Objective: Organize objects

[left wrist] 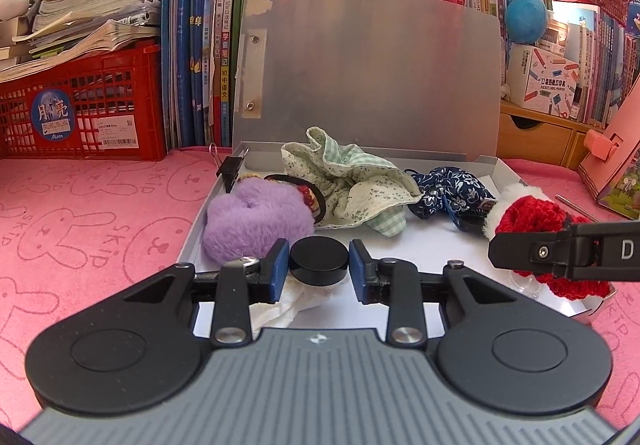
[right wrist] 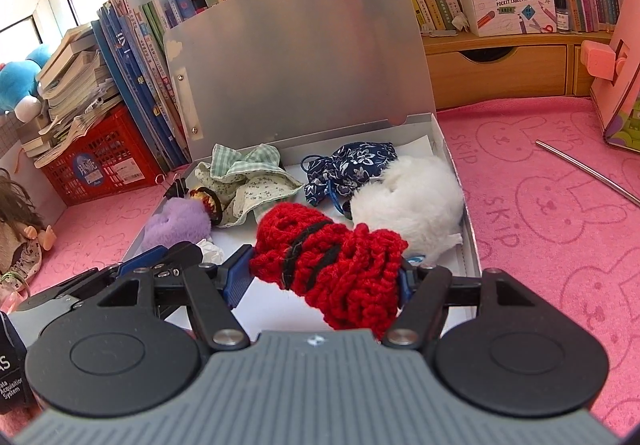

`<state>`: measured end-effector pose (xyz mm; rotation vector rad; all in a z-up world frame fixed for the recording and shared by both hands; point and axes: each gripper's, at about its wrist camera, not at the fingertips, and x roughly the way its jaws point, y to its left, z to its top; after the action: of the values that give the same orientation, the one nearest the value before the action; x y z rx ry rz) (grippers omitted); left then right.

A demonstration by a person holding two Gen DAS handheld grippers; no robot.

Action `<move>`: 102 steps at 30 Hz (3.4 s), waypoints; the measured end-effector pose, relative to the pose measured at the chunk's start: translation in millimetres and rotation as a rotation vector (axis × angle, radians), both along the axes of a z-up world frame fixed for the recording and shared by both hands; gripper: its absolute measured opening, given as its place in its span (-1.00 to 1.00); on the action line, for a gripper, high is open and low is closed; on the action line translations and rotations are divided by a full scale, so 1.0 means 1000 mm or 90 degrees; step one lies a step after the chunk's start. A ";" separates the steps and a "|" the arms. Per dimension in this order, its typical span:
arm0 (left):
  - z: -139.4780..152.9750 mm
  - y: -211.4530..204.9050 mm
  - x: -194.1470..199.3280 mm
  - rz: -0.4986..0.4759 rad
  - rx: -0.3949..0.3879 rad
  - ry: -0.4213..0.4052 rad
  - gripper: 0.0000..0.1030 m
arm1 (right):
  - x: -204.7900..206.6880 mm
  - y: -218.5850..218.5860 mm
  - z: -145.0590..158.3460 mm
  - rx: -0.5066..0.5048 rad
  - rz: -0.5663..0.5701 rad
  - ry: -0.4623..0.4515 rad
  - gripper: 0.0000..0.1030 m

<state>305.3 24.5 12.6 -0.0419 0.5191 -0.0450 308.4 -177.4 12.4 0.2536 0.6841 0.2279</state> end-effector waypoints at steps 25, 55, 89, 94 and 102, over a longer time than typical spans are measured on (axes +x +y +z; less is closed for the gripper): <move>-0.002 -0.008 0.000 -0.013 0.022 0.003 0.18 | 0.003 -0.002 -0.008 -0.011 -0.012 -0.001 0.75; 0.030 -0.012 -0.053 -0.040 0.022 -0.053 0.97 | -0.047 -0.009 0.023 -0.074 -0.020 -0.085 1.00; 0.034 -0.014 -0.136 -0.035 0.046 -0.070 0.99 | -0.124 -0.032 0.025 -0.101 -0.035 -0.129 1.00; 0.031 -0.010 -0.151 -0.021 0.048 -0.071 0.99 | -0.137 -0.034 0.017 -0.104 -0.045 -0.128 1.00; 0.025 -0.006 -0.171 -0.016 0.045 -0.051 0.99 | -0.149 -0.032 0.003 -0.111 -0.043 -0.100 1.00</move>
<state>134.5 18.6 37.7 0.0350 0.4401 -0.0521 159.5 -209.1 15.2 0.0898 0.5355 0.1214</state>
